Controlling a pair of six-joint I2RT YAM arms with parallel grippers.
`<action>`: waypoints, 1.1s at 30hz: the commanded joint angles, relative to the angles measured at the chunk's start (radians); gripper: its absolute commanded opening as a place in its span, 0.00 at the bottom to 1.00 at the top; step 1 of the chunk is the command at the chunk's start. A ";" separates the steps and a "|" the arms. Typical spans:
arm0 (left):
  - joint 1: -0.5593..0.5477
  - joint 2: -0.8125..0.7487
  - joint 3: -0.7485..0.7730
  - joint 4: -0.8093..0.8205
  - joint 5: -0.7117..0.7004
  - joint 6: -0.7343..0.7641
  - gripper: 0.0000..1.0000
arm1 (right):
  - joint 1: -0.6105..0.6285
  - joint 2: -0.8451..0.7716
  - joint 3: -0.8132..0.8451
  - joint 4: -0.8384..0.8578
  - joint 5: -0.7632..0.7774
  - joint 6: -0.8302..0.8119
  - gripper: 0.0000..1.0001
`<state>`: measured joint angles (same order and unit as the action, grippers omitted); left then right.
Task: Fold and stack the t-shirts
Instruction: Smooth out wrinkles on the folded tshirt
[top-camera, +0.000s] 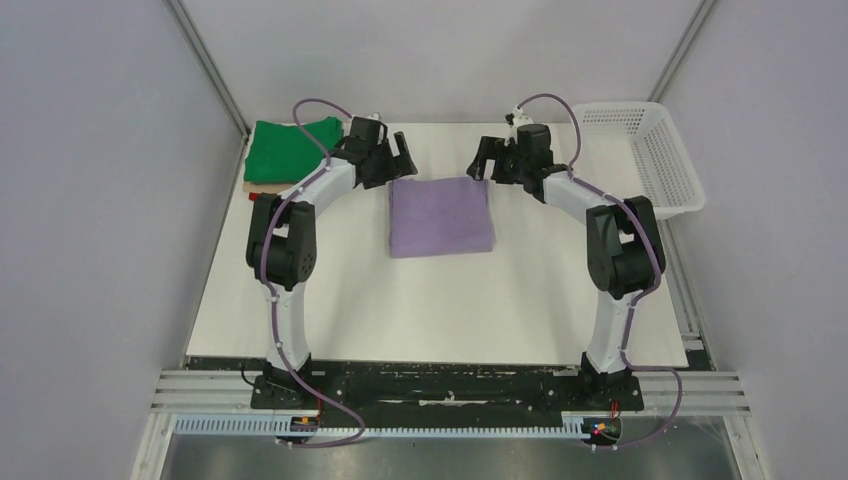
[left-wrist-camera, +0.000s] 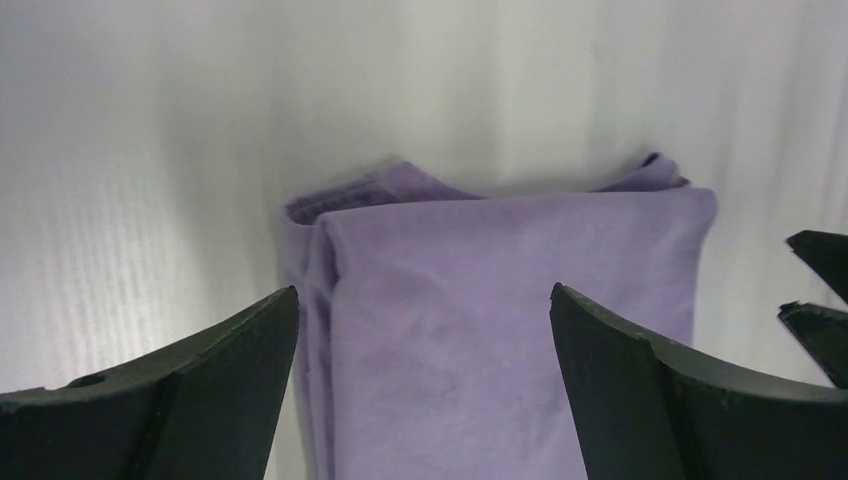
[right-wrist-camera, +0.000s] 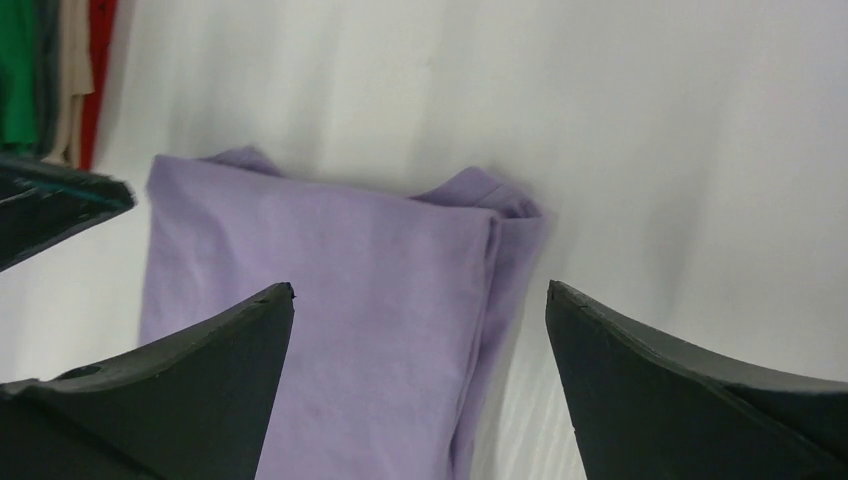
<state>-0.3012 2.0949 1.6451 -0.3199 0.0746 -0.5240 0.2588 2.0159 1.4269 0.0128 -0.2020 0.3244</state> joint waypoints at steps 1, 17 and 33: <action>-0.004 -0.033 0.043 0.085 0.204 -0.051 1.00 | 0.009 -0.093 -0.076 0.146 -0.179 0.065 0.98; 0.004 0.178 0.110 -0.022 0.184 -0.075 1.00 | 0.023 0.245 0.065 0.190 -0.277 0.196 0.98; -0.083 -0.328 -0.653 0.180 0.205 -0.120 1.00 | 0.140 -0.239 -0.632 0.187 -0.134 0.112 0.98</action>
<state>-0.3340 1.9068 1.1549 -0.0456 0.3218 -0.6209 0.3557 1.8870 0.9260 0.3870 -0.4343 0.4850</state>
